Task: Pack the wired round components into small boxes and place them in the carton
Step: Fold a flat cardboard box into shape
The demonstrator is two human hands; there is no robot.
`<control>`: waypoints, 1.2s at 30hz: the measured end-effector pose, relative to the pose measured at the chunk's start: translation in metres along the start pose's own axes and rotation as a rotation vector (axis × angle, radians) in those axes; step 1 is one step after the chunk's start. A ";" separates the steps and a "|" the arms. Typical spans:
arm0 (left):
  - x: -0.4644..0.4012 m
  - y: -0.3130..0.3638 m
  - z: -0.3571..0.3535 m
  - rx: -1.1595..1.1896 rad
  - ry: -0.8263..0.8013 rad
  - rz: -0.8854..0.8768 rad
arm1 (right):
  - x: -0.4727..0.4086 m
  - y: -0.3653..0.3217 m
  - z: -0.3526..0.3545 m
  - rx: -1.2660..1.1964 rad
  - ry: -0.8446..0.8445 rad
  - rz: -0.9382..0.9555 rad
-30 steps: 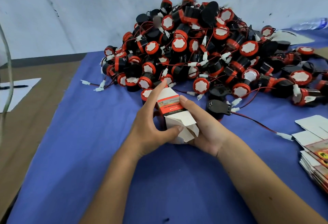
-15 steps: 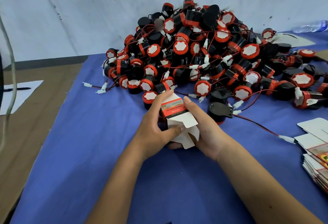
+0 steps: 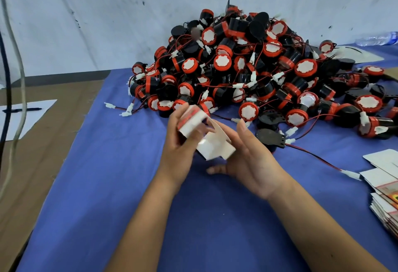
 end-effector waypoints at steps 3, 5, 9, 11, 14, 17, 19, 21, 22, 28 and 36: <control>-0.002 -0.008 0.008 0.210 0.115 0.169 | -0.001 0.000 0.007 0.009 -0.031 0.064; -0.001 -0.008 0.006 0.218 0.130 0.188 | -0.003 0.002 0.011 0.079 0.029 0.098; 0.001 -0.016 -0.008 0.190 0.129 0.205 | -0.005 0.003 0.022 0.185 0.236 0.110; 0.002 -0.016 -0.014 0.166 0.118 0.183 | -0.005 0.003 0.026 0.188 0.269 0.103; 0.004 -0.013 -0.017 0.000 0.098 0.073 | -0.005 0.003 0.028 0.244 0.339 0.108; 0.006 -0.014 -0.020 0.166 -0.038 0.167 | -0.005 0.003 0.027 0.232 0.347 0.111; 0.004 -0.011 -0.019 0.408 -0.139 0.259 | -0.004 -0.001 0.028 0.262 0.351 0.140; 0.003 -0.009 -0.016 0.563 -0.182 0.295 | -0.003 -0.003 0.025 0.352 0.331 0.169; 0.002 -0.008 -0.015 0.578 -0.167 0.294 | -0.003 -0.001 0.022 0.391 0.308 0.179; 0.005 -0.012 -0.008 0.160 0.223 0.052 | 0.002 -0.002 0.005 0.499 0.293 0.341; 0.016 0.005 0.013 -0.021 0.532 -0.168 | 0.002 0.003 -0.026 0.763 0.229 0.458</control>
Point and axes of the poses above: each hand's wrist, its own x-axis away from the middle knuckle, its own z-axis out of the back of the hand, y = z × x, the point moved 6 cm from there along -x, towards the middle knuckle, and after that the axes turned 3 degrees about z, right-handed, at the moved point
